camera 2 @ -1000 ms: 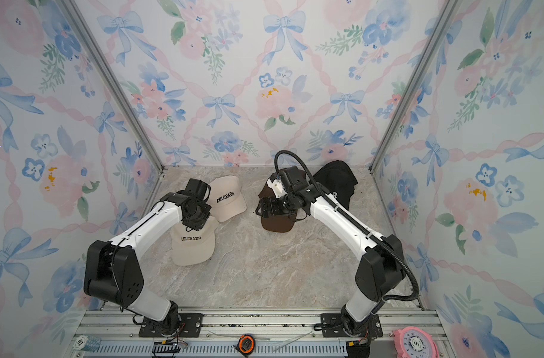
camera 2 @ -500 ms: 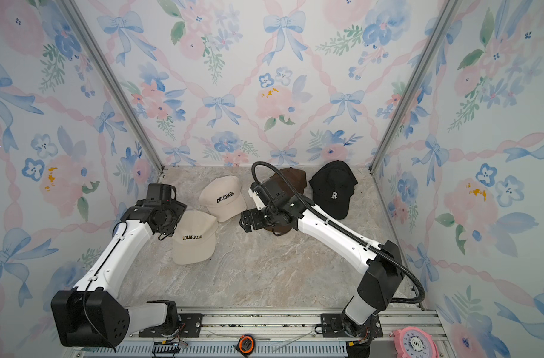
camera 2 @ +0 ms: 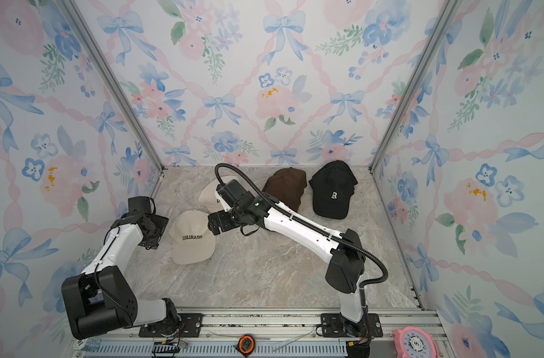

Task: Stack the baseball caps by color
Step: Pick up the baseball cap from the center of the board.

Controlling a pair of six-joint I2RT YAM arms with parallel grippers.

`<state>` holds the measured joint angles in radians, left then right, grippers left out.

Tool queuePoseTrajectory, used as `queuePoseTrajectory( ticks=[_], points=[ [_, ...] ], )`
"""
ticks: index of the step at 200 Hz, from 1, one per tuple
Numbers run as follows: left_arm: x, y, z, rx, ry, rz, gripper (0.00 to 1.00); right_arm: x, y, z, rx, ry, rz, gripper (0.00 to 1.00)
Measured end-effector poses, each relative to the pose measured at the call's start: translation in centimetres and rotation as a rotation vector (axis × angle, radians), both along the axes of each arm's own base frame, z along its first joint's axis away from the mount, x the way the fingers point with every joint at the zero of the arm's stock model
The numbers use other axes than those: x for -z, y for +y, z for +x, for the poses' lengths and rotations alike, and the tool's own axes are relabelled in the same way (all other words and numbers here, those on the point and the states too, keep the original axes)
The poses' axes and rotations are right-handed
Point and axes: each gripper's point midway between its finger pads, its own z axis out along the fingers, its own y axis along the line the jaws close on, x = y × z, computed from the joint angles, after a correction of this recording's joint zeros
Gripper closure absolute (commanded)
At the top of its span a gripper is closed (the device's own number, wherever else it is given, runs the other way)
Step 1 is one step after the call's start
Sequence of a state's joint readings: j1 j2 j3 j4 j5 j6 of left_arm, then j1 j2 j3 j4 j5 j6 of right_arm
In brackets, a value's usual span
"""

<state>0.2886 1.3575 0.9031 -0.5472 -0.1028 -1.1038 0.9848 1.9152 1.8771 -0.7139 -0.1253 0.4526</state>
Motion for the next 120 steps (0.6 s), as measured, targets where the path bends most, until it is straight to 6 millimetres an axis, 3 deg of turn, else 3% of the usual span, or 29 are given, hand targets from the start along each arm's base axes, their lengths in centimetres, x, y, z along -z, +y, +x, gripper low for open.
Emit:
queuePoseTrajectory(
  ticks=[52,74,120],
  points=[
    [2.0,0.3,3.0,0.090,0.007,0.002,0.31,1.1,-1.1,-0.3,0.005,0.005,-0.038,0.04],
    [2.8,0.2,4.0,0.129,0.005,-0.001,0.38,1.1,-1.4,-0.3,0.007,-0.002,-0.052,0.04],
    [4.1,-0.8,3.5,0.167,0.006,-0.028,0.46,1.3,-1.8,-0.2,0.006,-0.006,-0.067,0.04]
  ],
)
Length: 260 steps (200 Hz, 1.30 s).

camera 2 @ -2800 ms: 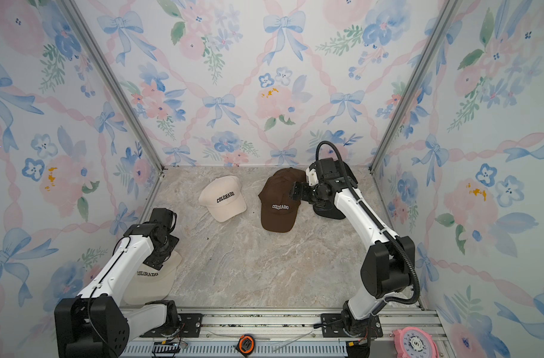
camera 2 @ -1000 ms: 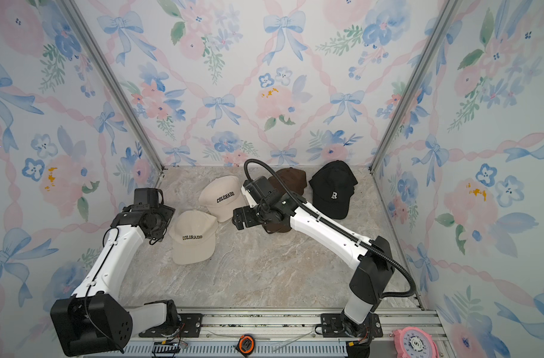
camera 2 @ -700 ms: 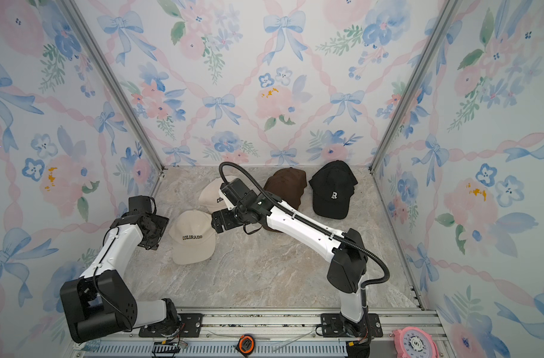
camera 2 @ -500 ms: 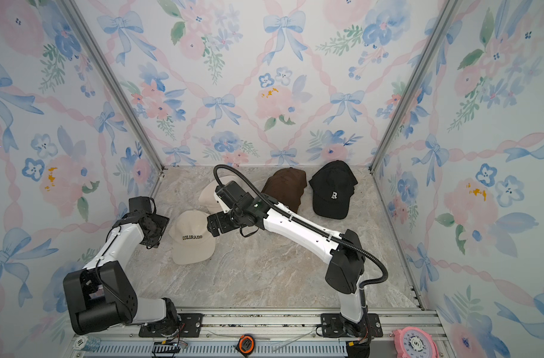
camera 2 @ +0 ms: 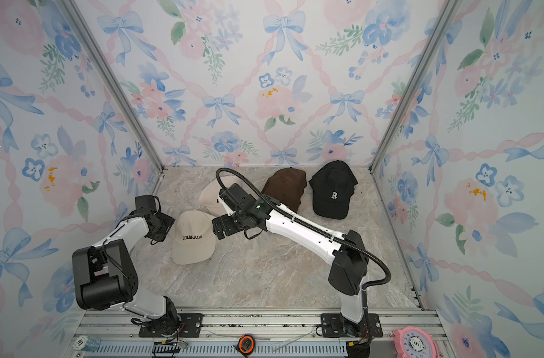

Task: Stack the baseball caps by color
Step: Pick up the baseball cap from the center of the board.

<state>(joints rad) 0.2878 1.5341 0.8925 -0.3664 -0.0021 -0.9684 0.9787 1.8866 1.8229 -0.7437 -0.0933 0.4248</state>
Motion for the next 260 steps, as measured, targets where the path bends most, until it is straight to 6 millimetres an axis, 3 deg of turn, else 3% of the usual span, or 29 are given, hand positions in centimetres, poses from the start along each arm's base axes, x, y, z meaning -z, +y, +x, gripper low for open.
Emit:
queuePoseTrajectory(
  ticks=[33,53,73,108,148,167,189,231,260],
  points=[
    [-0.1,-1.6,-2.3,0.016,-0.017,-0.014,0.49,-0.1,-0.2,0.6,0.003,-0.005,-0.004,0.03],
    [-0.7,-2.7,-3.2,0.028,-0.049,-0.027,0.50,-0.7,0.8,1.4,0.000,-0.019,0.011,0.00],
    [-0.6,-3.8,-4.2,0.045,-0.057,-0.046,0.53,-0.4,2.3,2.4,-0.006,-0.023,0.016,0.04],
    [-0.3,-4.9,-6.3,0.039,-0.047,-0.070,0.49,2.0,5.1,3.9,-0.018,0.011,0.015,0.19],
    [-2.8,-4.9,-8.9,-0.019,-0.100,-0.052,0.43,4.3,9.3,5.4,-0.038,0.033,0.049,0.24],
    [-2.4,-4.8,-9.9,-0.041,-0.061,-0.055,0.41,5.1,11.3,6.0,-0.051,0.029,0.082,0.24],
    [-1.7,-4.9,-10.8,-0.047,-0.012,-0.061,0.39,6.7,13.1,5.8,-0.066,0.032,0.093,0.23],
    [-1.3,-5.1,-11.4,-0.024,0.021,-0.059,0.37,10.6,15.2,3.8,-0.093,0.035,0.053,0.21],
    [-0.2,-5.5,-12.1,-0.004,0.056,-0.080,0.36,11.5,16.4,3.3,-0.083,-0.015,0.041,0.18]
  ],
)
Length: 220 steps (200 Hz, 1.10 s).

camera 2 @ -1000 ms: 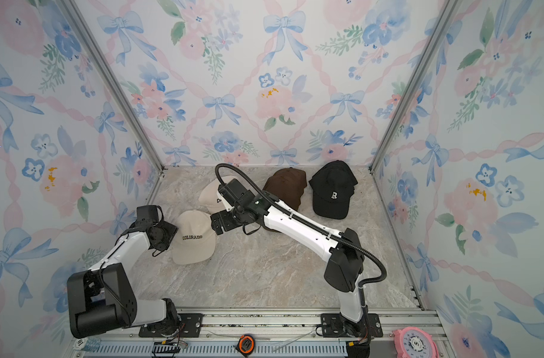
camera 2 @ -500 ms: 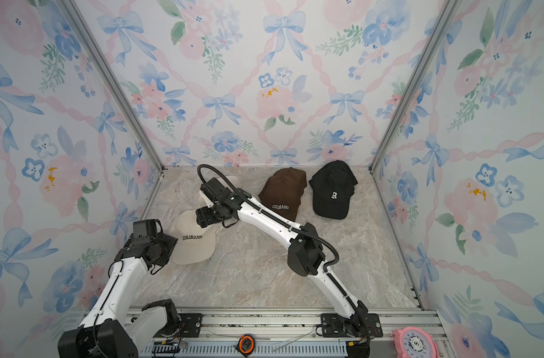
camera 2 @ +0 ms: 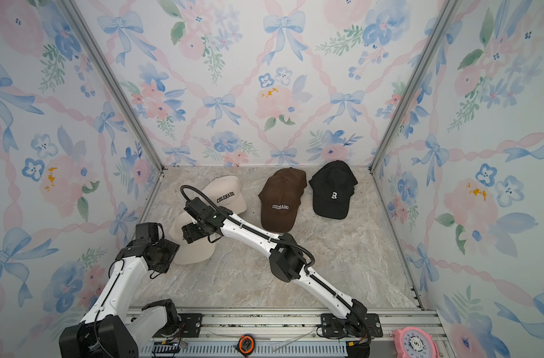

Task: Stack the baseball caps by color
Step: Pick up the baseball cap from the center of the board.

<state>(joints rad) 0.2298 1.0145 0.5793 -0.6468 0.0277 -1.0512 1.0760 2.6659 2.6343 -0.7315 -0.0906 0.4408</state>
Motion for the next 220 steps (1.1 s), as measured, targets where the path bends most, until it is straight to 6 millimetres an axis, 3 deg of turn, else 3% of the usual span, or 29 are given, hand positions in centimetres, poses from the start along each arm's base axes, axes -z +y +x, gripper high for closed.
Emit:
queuePoseTrajectory(
  ticks=[48,75,99,135,145,184,202,220],
  points=[
    [0.8,-0.1,-0.6,0.026,0.028,-0.016,0.38,-0.1,0.7,1.8,0.070,-0.099,0.005,0.19],
    [0.9,0.1,-0.7,0.034,0.031,-0.021,0.40,1.1,1.0,2.4,0.088,-0.115,0.001,0.31],
    [1.0,0.5,-0.8,0.032,0.036,-0.023,0.40,2.3,0.8,2.6,0.092,-0.123,-0.024,0.51],
    [1.0,0.8,-0.9,0.026,0.034,-0.025,0.41,2.4,0.6,2.8,0.090,-0.129,-0.034,0.84],
    [1.0,0.8,-0.9,0.025,0.034,-0.025,0.41,2.6,0.6,2.8,0.080,-0.137,-0.042,1.00],
    [1.0,1.2,-1.0,0.015,0.035,-0.022,0.41,2.1,-0.5,2.3,0.055,-0.128,-0.072,1.00],
    [1.0,1.4,-1.0,0.007,0.034,-0.021,0.41,0.1,-1.4,2.0,0.042,-0.134,-0.075,1.00],
    [0.9,1.5,-1.0,0.000,0.032,-0.023,0.41,-3.2,-2.5,2.0,0.031,-0.150,-0.054,1.00]
  ],
)
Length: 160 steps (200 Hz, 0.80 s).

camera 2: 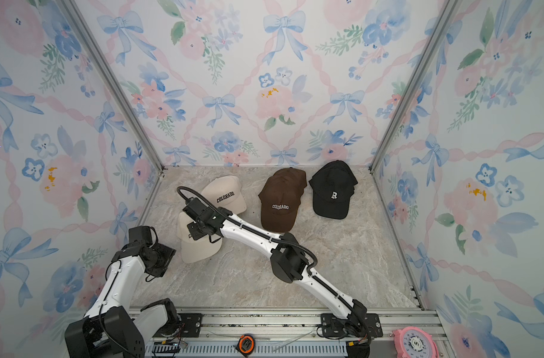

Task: Stack the baseball caps by color
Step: Pick up the baseball cap from the center of the board, then place the baseball cap on the baseball cap.

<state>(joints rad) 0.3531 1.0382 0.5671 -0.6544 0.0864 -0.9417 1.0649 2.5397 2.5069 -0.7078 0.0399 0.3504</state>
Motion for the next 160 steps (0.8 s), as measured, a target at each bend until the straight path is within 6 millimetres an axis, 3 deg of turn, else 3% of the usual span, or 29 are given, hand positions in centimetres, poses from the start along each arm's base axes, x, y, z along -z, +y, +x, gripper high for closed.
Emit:
queuePoseTrajectory(
  ticks=[39,61,80,121,160],
  points=[
    [-1.3,0.5,1.0,-0.006,-0.037,0.009,0.40,-8.3,-4.5,1.6,0.000,-0.056,0.062,1.00],
    [-1.9,0.6,1.9,-0.002,-0.059,0.007,0.40,-10.8,-7.8,2.8,-0.001,-0.085,0.057,1.00],
    [-1.8,0.5,2.3,0.004,-0.068,-0.006,0.39,-10.8,-10.4,3.8,-0.013,-0.091,0.022,1.00],
    [-1.2,-0.7,3.6,0.057,-0.074,-0.028,0.39,-7.5,-14.3,5.6,-0.056,-0.049,-0.080,1.00],
    [-0.3,-4.0,5.2,0.173,-0.036,-0.044,0.39,-7.8,-15.5,6.8,-0.114,-0.067,-0.090,1.00]
  ],
)
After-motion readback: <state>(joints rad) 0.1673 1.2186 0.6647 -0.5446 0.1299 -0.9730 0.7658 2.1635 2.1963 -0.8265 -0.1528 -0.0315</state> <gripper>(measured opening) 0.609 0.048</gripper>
